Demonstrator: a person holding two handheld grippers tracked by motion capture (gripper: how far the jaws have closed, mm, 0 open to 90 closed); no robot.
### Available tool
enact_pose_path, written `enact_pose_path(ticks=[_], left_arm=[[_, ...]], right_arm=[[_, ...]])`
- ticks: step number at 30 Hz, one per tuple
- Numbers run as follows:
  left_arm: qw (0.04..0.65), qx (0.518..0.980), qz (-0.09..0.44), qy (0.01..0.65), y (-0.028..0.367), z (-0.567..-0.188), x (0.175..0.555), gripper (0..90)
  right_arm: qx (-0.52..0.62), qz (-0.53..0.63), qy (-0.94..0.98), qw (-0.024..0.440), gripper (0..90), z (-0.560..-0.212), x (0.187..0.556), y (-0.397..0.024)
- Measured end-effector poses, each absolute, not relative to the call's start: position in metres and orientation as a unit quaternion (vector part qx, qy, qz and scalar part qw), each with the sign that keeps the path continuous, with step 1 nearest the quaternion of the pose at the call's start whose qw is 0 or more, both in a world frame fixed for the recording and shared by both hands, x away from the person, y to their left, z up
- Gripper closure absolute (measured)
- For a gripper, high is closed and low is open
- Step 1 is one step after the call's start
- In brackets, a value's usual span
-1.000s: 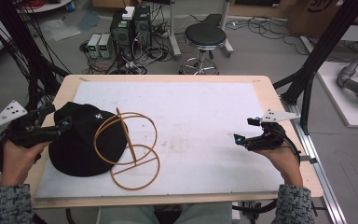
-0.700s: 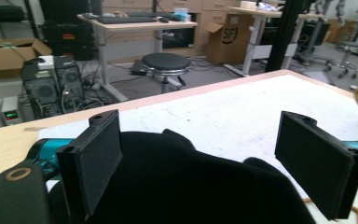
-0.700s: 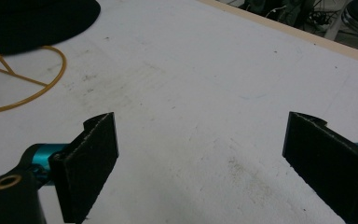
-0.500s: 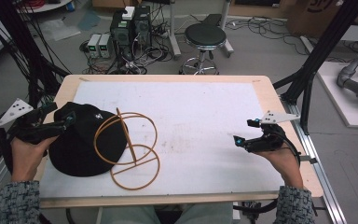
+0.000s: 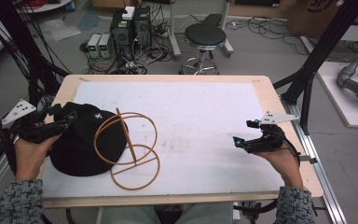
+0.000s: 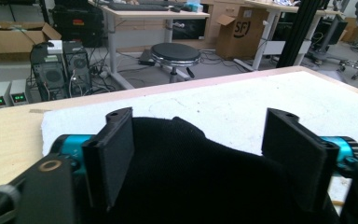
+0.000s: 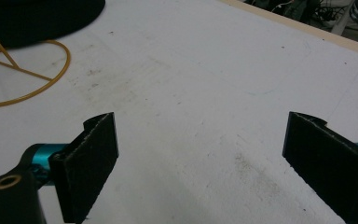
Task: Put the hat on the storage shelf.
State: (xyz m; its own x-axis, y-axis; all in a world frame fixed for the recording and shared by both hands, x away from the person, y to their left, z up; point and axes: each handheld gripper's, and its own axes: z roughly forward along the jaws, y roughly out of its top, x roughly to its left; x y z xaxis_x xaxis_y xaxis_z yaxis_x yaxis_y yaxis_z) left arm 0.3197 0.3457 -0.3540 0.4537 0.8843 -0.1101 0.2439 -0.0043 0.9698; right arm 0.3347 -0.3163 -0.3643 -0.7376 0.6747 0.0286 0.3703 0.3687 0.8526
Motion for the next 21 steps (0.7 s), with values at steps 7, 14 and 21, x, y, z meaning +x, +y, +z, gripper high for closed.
enact_pose_path(ticks=[7,14,21], left_arm=[[0.551,0.649,0.288,0.439,0.3475,-0.3572,0.3204,36.6],[0.546,0.65,0.289,0.442,0.3474,-0.358,0.3209,42.6],[0.545,0.654,0.285,0.441,0.3483,-0.3596,0.3212,49.0]], right_arm=[[0.323,0.46,0.811,0.164,10.1,-0.3645,0.3347,-0.3162],[0.322,0.46,0.811,0.163,10.1,-0.3645,0.3346,-0.3162],[0.322,0.46,0.811,0.163,10.1,-0.3645,0.3346,-0.3162]])
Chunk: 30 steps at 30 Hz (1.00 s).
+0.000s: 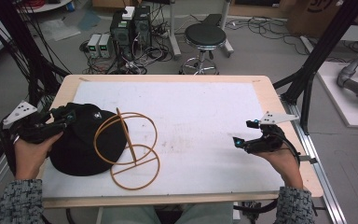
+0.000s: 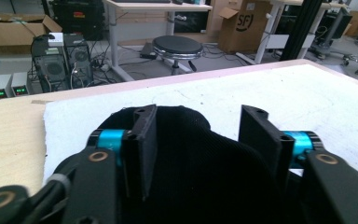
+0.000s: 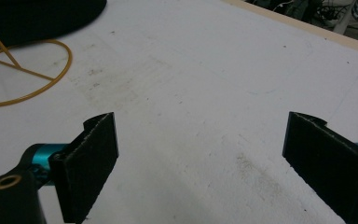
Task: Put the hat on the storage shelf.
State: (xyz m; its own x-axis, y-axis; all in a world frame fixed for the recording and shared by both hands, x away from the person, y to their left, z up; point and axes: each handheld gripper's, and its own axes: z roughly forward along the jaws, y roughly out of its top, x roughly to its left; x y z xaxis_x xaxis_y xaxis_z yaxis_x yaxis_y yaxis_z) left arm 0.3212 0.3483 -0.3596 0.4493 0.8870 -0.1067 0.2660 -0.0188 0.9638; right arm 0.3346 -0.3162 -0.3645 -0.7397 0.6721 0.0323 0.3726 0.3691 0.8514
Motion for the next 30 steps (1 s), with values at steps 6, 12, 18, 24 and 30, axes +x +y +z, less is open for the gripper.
enact_pose_path(ticks=[6,12,18,24,30], left_arm=[[0.546,0.654,0.286,0.438,0.3493,-0.3609,0.3212,56.1],[0.548,0.654,0.285,0.438,0.3506,-0.3616,0.3211,59.3],[0.549,0.655,0.283,0.436,0.3508,-0.3619,0.3213,65.1],[0.547,0.654,0.286,0.438,0.351,-0.3623,0.3215,71.3],[0.553,0.65,0.282,0.438,0.3521,-0.3625,0.3221,75.2]], right_arm=[[0.322,0.461,0.811,0.162,10.1,-0.3643,0.3343,-0.3157],[0.32,0.462,0.811,0.162,10.1,-0.3645,0.3344,-0.3153],[0.32,0.462,0.811,0.161,10.1,-0.3642,0.3338,-0.3155],[0.322,0.463,0.81,0.161,10.1,-0.3643,0.3333,-0.3159],[0.321,0.464,0.81,0.161,10.1,-0.3647,0.3329,-0.3162]])
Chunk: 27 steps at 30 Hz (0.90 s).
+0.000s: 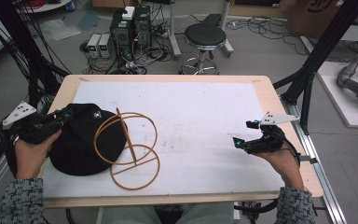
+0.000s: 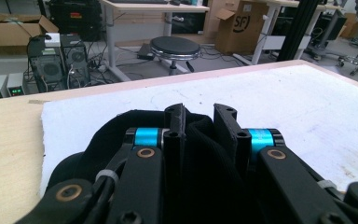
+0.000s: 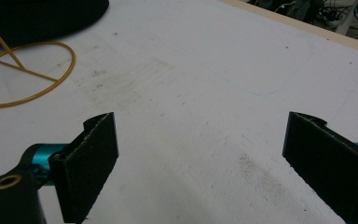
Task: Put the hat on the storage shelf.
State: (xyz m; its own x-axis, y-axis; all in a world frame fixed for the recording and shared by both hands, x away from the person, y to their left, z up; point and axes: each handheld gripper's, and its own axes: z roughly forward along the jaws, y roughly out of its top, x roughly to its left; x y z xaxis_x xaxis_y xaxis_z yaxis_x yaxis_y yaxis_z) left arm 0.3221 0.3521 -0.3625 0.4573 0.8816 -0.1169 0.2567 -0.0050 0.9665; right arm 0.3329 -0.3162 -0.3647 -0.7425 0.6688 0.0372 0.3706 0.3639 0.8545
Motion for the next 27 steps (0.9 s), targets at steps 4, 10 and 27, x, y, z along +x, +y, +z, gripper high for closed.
enact_pose_path(ticks=[4,10,27], left_arm=[[0.556,0.648,0.285,0.436,0.353,-0.362,0.322,77.4],[0.56,0.648,0.286,0.429,0.354,-0.362,0.322,80.1],[0.574,0.646,0.287,0.413,0.356,-0.345,0.323,81.9]], right_arm=[[0.322,0.463,0.81,0.16,10.1,-0.365,0.332,-0.317],[0.322,0.465,0.809,0.16,10.1,-0.365,0.332,-0.317],[0.325,0.47,0.805,0.158,10.1,-0.365,0.332,-0.32]])
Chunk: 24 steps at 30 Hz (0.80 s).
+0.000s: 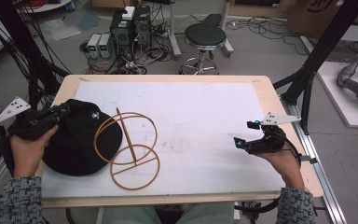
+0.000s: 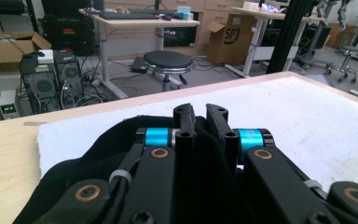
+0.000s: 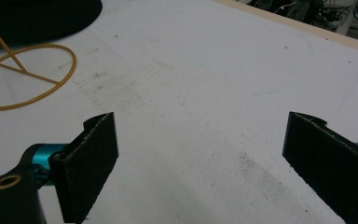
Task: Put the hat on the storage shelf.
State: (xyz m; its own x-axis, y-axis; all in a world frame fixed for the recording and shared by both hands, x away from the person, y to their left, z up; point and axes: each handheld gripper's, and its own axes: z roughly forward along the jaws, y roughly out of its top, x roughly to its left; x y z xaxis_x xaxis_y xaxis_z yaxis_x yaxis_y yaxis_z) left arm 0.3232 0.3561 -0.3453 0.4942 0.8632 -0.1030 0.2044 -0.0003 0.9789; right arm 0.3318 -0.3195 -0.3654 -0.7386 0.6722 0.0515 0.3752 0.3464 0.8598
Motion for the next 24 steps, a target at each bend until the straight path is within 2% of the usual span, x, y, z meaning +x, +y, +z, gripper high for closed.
enact_pose_path(ticks=[13,24], left_arm=[[0.597,0.647,0.28,0.383,0.353,-0.33,0.332,82.1],[0.605,0.654,0.272,0.364,0.36,-0.302,0.347,82.1]], right_arm=[[0.324,0.471,0.806,0.156,10.1,-0.366,0.333,-0.319],[0.317,0.471,0.809,0.153,10.1,-0.367,0.332,-0.316]])
